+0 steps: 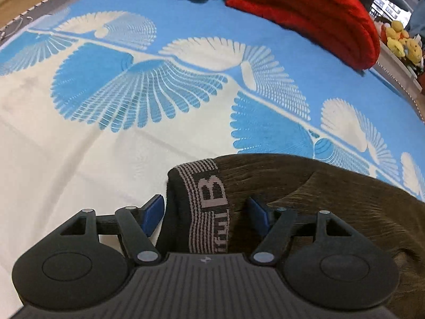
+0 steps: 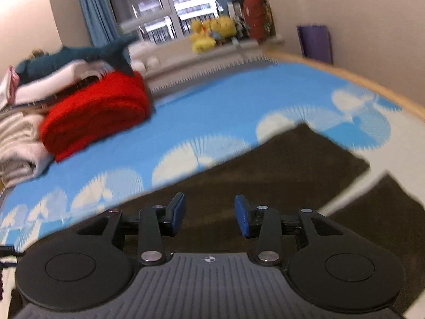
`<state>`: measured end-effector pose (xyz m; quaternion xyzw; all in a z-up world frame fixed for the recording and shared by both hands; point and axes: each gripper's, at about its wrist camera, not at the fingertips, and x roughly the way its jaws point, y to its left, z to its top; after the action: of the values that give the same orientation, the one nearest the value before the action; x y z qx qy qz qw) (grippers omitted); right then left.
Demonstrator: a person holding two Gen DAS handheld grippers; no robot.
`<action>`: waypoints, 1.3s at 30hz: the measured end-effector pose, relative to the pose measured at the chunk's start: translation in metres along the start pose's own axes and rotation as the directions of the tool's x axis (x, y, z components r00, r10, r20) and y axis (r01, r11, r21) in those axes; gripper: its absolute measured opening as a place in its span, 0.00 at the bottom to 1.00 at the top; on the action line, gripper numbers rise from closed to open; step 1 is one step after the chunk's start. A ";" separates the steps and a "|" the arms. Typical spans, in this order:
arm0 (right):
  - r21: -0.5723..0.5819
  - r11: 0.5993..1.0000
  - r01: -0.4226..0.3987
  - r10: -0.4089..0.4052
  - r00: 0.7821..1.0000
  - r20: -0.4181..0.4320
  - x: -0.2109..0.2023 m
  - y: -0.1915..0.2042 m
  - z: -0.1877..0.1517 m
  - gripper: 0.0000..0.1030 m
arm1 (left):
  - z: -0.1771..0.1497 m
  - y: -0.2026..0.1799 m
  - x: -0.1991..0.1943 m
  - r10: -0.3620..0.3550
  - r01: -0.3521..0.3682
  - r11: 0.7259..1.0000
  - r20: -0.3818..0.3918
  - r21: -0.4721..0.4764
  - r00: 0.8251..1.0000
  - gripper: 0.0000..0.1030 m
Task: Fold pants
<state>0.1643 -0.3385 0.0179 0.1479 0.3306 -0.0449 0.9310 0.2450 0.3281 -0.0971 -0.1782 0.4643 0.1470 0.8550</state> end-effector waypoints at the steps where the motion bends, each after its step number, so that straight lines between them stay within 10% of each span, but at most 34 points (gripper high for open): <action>1: 0.014 1.000 0.013 -0.013 1.000 0.010 0.000 -0.001 0.000 0.41 | -0.004 -0.002 0.002 -0.002 0.002 1.000 -0.002 0.008 1.000 0.72; 8: -0.010 0.996 0.083 -0.083 0.996 0.031 0.009 0.005 0.001 0.41 | 0.006 -0.011 -0.002 0.017 -0.030 0.993 0.113 0.114 0.993 0.34; 12: -0.003 0.997 0.074 -0.074 0.996 0.043 0.008 0.004 0.003 0.41 | 0.004 -0.023 -0.021 0.047 -0.083 0.980 0.194 0.181 0.980 0.38; 20: 0.025 0.999 0.035 -0.036 0.997 0.064 -0.008 -0.001 0.010 0.41 | -0.001 0.004 -0.092 0.026 -0.027 1.000 0.063 0.006 0.998 0.52; 25: 0.026 1.000 -0.009 0.007 0.997 0.072 -0.022 -0.007 0.012 0.41 | -0.058 0.018 -0.136 0.019 -0.017 0.998 -0.033 0.060 0.999 0.62; 32: -0.165 0.986 -0.029 0.047 0.993 0.111 -0.066 -0.013 -0.015 0.41 | -0.131 0.041 -0.125 0.043 -0.033 0.995 -0.103 0.096 0.994 0.63; 39: -0.085 0.994 0.063 -0.053 0.992 0.111 -0.076 -0.043 -0.030 0.41 | -0.131 0.044 -0.109 0.044 -0.032 0.995 -0.134 0.095 0.990 0.65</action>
<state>0.0791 -0.3713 0.0334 0.0941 0.2853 -0.0652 0.9516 0.0720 0.3001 -0.0783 -0.1391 0.5311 0.1290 0.8258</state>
